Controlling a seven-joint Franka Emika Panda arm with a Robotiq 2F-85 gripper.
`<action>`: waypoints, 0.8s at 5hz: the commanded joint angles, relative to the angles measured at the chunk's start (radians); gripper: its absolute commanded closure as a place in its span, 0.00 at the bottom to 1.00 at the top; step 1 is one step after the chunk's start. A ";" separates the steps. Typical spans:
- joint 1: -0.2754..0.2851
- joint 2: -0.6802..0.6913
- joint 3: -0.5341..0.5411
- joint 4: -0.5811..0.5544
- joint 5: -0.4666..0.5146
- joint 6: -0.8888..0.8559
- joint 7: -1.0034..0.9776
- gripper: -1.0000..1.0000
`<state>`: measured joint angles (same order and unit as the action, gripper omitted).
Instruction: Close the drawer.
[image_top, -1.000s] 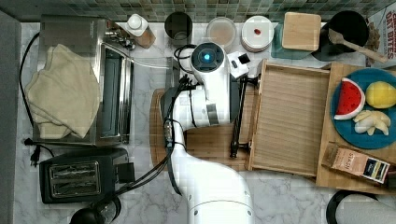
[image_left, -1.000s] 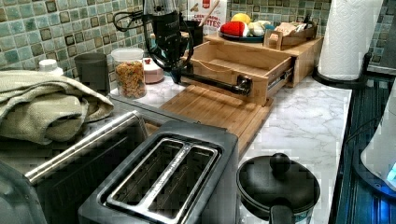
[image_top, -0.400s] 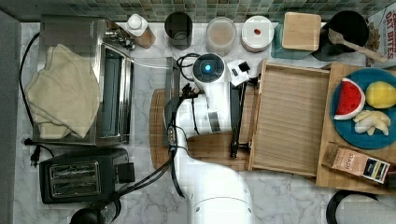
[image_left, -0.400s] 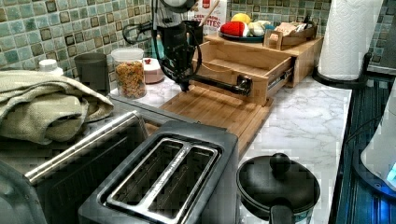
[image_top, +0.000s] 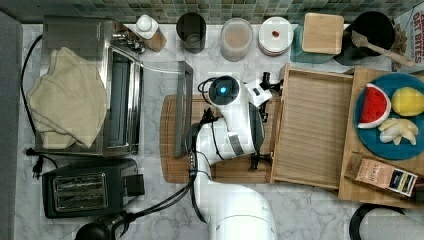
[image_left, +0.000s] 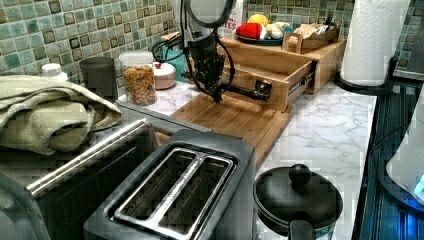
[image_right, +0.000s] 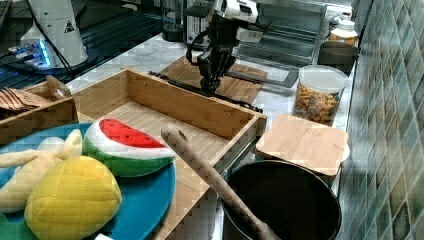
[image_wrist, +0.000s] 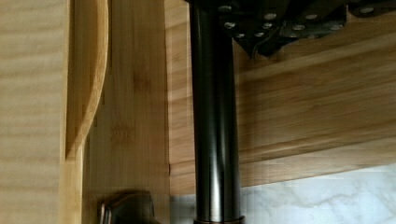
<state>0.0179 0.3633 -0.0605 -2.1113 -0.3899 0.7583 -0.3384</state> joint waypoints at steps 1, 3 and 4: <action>-0.117 -0.122 -0.083 -0.093 -0.039 0.159 -0.068 1.00; -0.215 -0.107 -0.105 -0.065 0.066 0.207 -0.248 1.00; -0.251 -0.104 -0.125 -0.049 0.110 0.197 -0.323 1.00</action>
<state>-0.1029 0.3059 -0.0793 -2.1992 -0.2981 0.9487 -0.5913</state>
